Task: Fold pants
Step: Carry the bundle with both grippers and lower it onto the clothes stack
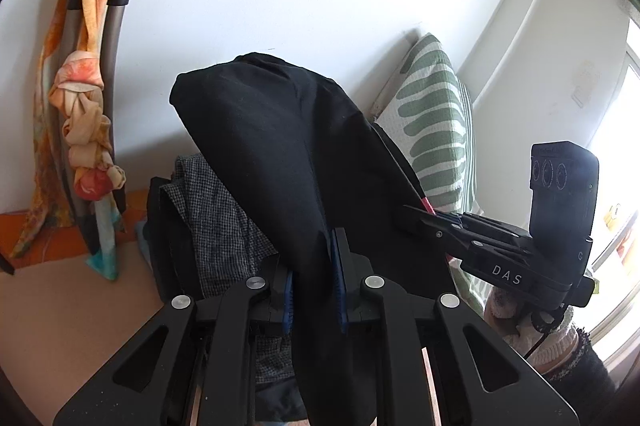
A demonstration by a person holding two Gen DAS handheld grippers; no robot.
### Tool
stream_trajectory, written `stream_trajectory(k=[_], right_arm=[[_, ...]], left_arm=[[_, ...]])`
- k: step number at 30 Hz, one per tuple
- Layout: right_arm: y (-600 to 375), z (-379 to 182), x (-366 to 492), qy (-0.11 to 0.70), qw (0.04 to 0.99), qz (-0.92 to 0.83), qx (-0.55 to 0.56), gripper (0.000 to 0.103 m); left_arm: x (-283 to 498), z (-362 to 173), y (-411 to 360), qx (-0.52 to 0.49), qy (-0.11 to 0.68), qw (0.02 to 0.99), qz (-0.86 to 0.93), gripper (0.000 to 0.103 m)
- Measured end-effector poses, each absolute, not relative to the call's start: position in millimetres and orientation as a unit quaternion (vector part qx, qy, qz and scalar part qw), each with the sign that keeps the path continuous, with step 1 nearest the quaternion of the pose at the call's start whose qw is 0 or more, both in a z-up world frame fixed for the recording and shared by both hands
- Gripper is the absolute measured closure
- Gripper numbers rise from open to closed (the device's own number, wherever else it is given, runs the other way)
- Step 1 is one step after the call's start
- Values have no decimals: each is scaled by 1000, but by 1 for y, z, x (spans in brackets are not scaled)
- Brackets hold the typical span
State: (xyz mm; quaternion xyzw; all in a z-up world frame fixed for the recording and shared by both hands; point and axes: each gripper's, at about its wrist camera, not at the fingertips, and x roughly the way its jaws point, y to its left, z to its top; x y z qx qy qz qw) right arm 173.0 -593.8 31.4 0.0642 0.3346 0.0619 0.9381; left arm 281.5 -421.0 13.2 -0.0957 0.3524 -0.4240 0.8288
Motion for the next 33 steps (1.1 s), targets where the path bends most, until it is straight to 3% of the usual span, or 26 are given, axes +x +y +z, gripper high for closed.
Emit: stream_trajectory(k=[11,16,17,19,20,24,26,33], right_arm=[[-624,-6,209,362,925,60,95,89],[-631,-13,210,374,921,36,104,87],[-630,-13,211,378,920,26,99,85],[-629,-12,211,384,919,11,94,82],[-630,-11,210,384,918,3,95,80],[-629,-6,201,379,921,-21,90,65],[-628,-2,194,377,921,-24,93,61],[-608,16,163,364,928,-35,76,40]], left_arm=[[313,-19,-435,-58,379,839,-385,88],[312,-18,-438,-29,385,849,-360,78],[312,-17,-437,-25,385,851,-355,76],[309,-13,-434,-19,382,856,-348,56],[307,-11,-432,-18,378,859,-345,51],[298,-2,-424,-5,368,865,-342,47],[292,2,-420,-2,364,867,-340,39],[269,11,-393,-19,360,868,-342,36]])
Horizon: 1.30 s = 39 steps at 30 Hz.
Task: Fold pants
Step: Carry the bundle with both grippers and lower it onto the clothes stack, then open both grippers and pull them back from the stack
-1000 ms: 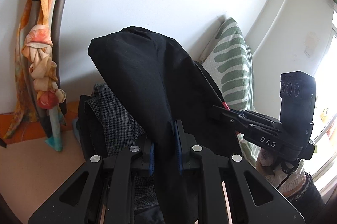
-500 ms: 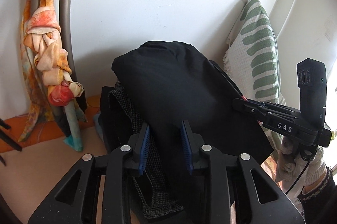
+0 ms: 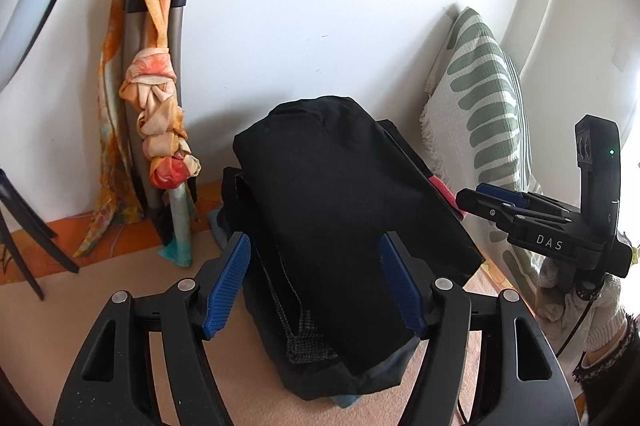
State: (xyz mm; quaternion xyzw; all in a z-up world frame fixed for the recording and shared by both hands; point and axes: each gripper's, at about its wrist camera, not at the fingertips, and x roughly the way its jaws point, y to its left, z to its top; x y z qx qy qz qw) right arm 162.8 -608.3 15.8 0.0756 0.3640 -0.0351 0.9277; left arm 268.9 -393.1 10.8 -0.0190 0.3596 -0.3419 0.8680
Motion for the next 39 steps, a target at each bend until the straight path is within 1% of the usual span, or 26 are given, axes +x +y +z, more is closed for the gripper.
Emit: stream_trajectory(k=[2,7,9,13,14,16,19,23,26,29,39], right_arm=[[-600,21,154,360,930,-38,69,35],[-577,34,130,351,933,-41,63,32],[-565,40,119,344,936,-45,52,26],[-544,51,97,330,942,-48,43,22],[-539,54,92,327,943,-49,41,20],[-529,58,81,320,945,-49,37,18],[-515,61,65,312,948,-50,37,15],[-499,60,44,302,951,-55,40,8],[-486,57,29,300,951,-60,35,8],[-473,53,18,298,952,-62,31,2],[-437,33,-8,292,954,-71,27,0]], left_arm=[[260,14,-384,-27,357,868,-344,36],[237,25,-364,-34,343,872,-347,36],[226,29,-356,-34,337,873,-350,36],[201,38,-343,-13,320,880,-351,36],[195,40,-339,-7,316,882,-351,36],[182,43,-331,0,308,885,-349,22],[163,47,-316,0,296,890,-348,21],[142,46,-298,9,289,896,-338,21],[127,42,-285,15,284,900,-329,21],[116,37,-273,16,285,903,-321,21],[87,21,-238,9,281,909,-309,20]])
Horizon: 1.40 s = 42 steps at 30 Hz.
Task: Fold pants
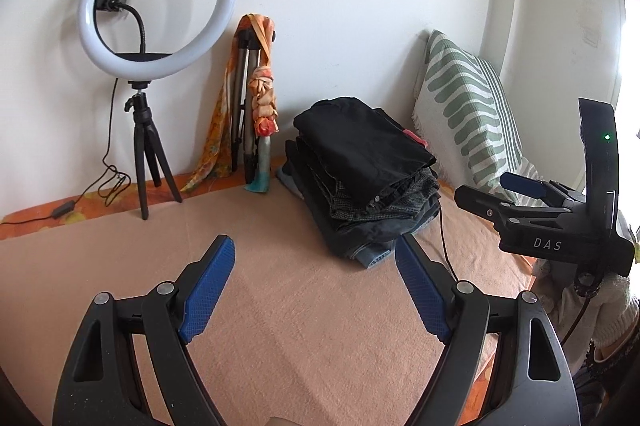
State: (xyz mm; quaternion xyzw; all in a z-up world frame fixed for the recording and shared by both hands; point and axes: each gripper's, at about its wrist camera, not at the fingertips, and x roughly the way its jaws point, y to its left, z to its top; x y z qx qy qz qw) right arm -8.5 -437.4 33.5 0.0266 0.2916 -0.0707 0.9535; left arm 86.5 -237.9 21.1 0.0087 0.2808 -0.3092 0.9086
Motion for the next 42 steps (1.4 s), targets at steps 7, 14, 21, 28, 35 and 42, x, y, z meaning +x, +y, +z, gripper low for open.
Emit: stream_trajectory(k=[7,14,21,28,35,42], right_arm=[[-422,26,-15,283,956,-72,17,0],[-415,20,-18,277,958,-68,22,0],[-416,15,-23,271,959,-72,33,0],[-415,14,-26,260,962,-81,28,0],[-416,13,-26,262,961,-82,36,0],[-416,11,-24,265,960,-82,38,0]], left_arm=[[77,11,-223,-4,285,909,-305,20],[72,7,-220,20,279,916,-288,20],[69,6,-219,25,276,920,-277,20],[63,8,-224,49,259,929,-258,10],[52,6,-230,64,252,928,-267,0],[50,7,-227,63,250,928,-269,0]])
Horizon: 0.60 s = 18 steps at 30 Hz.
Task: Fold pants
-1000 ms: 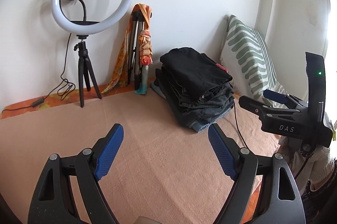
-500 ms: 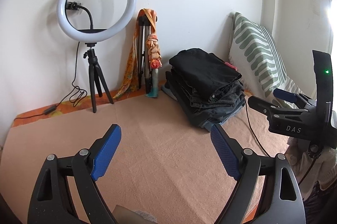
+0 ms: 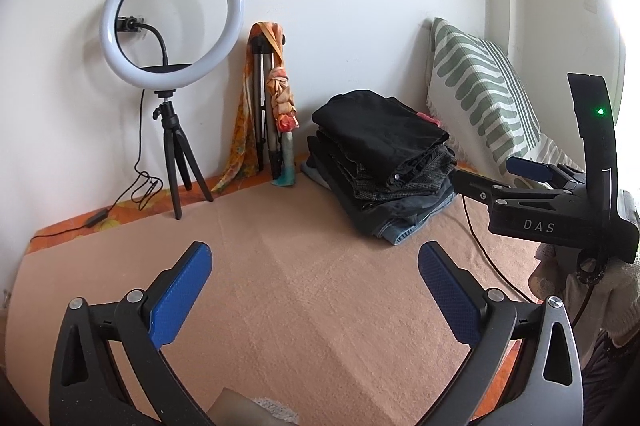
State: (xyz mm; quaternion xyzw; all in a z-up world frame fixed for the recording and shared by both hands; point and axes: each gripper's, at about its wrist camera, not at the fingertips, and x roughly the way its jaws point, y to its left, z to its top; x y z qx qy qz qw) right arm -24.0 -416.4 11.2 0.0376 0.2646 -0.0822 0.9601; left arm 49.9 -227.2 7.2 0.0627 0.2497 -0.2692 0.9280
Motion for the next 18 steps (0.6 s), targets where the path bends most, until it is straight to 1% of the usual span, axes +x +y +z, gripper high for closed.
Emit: stream_trajectory(k=[18], right_arm=[[-416,10,-25,265,960,-85,37,0]], left_arm=[[49,3,-230,65,256,926,-271,0]])
